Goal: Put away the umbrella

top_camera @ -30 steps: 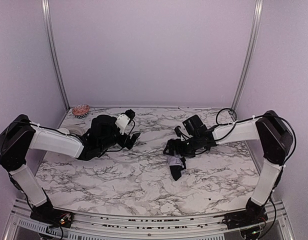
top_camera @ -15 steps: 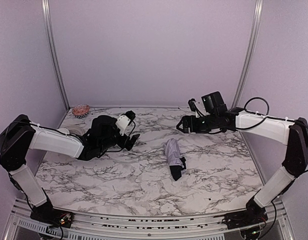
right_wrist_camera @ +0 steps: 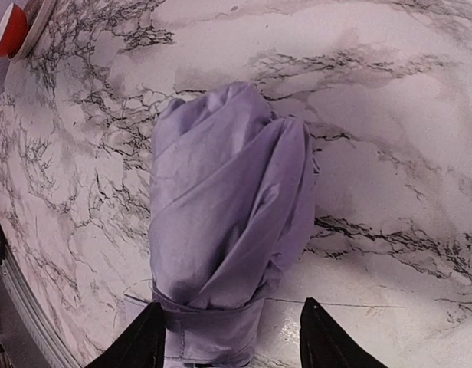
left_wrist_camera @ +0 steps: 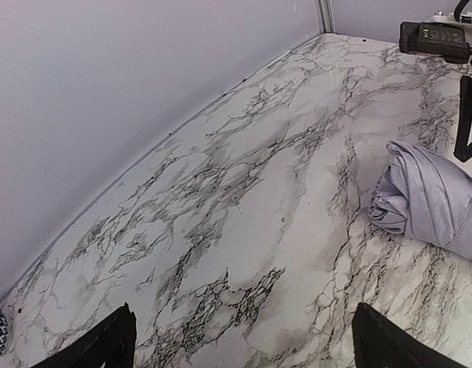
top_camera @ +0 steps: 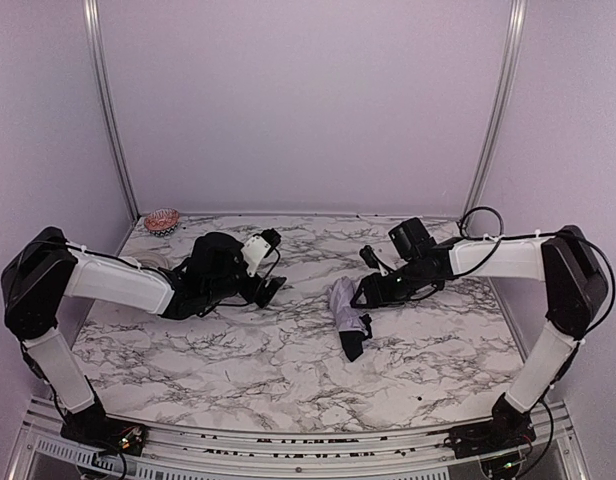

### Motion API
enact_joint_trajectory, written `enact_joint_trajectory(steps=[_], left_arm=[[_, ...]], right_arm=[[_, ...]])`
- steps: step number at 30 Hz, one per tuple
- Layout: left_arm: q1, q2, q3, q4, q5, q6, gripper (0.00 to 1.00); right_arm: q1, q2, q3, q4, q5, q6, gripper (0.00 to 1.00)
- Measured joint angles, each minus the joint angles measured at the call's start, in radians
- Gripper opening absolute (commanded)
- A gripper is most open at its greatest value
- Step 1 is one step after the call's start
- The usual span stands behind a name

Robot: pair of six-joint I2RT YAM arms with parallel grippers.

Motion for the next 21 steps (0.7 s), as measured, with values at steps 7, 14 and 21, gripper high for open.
enact_joint_trajectory(steps=[7,14,21], left_arm=[[-0.008,0.002,0.018,-0.024,0.001,0.015,0.99],[-0.017,0.020,0.041,-0.047,0.001,0.032,0.99],[-0.021,0.020,0.045,-0.055,0.001,0.040,0.99]], right_arm=[[0.026,0.015,-0.030,0.016,-0.033,-0.001,0.44],[0.031,0.016,-0.074,0.078,-0.036,0.008,0.32],[0.031,0.023,-0.064,0.087,-0.038,0.017,0.62]])
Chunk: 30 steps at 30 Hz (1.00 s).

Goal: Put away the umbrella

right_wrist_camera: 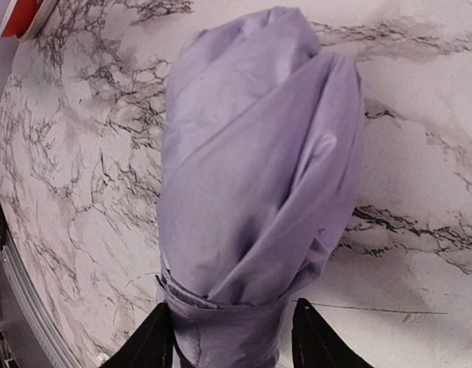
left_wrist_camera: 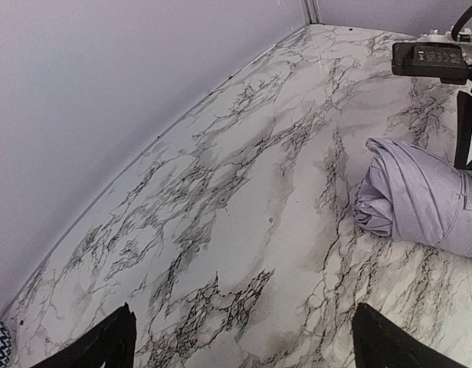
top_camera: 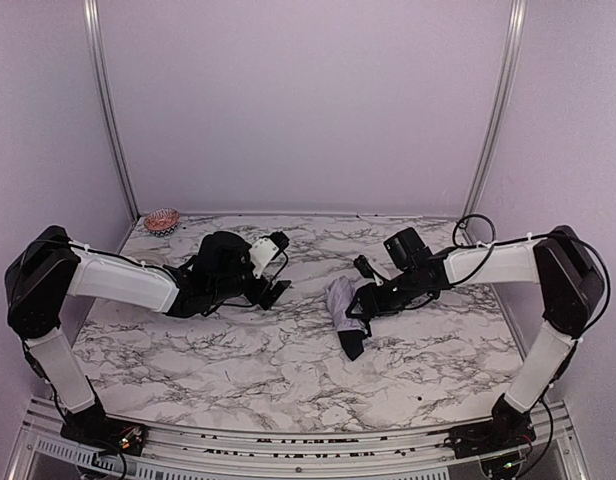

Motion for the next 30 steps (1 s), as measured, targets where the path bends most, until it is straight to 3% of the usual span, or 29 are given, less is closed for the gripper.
enact_joint_trajectory(steps=[2,7,9,13,18,30], left_arm=[[-0.001,0.000,0.000,-0.005,0.001,0.004,0.99],[-0.003,0.000,0.000,-0.011,0.004,0.011,0.99],[-0.005,0.000,0.000,-0.012,0.008,0.013,0.99],[-0.008,0.000,0.000,-0.013,0.010,0.018,0.99],[-0.012,0.000,0.000,-0.026,0.010,0.025,0.99],[-0.023,0.043,0.019,-0.062,0.019,0.029,0.99]], right_arm=[[0.000,-0.002,0.013,-0.013,0.000,-0.002,0.70],[-0.015,-0.065,0.043,-0.054,-0.002,-0.017,0.72],[-0.029,-0.111,0.061,-0.069,0.001,-0.027,0.69],[-0.053,-0.162,0.068,-0.089,0.048,-0.048,0.53],[-0.069,-0.111,0.065,-0.163,0.133,-0.063,0.32],[0.025,0.069,0.057,-0.189,0.170,-0.043,0.30]])
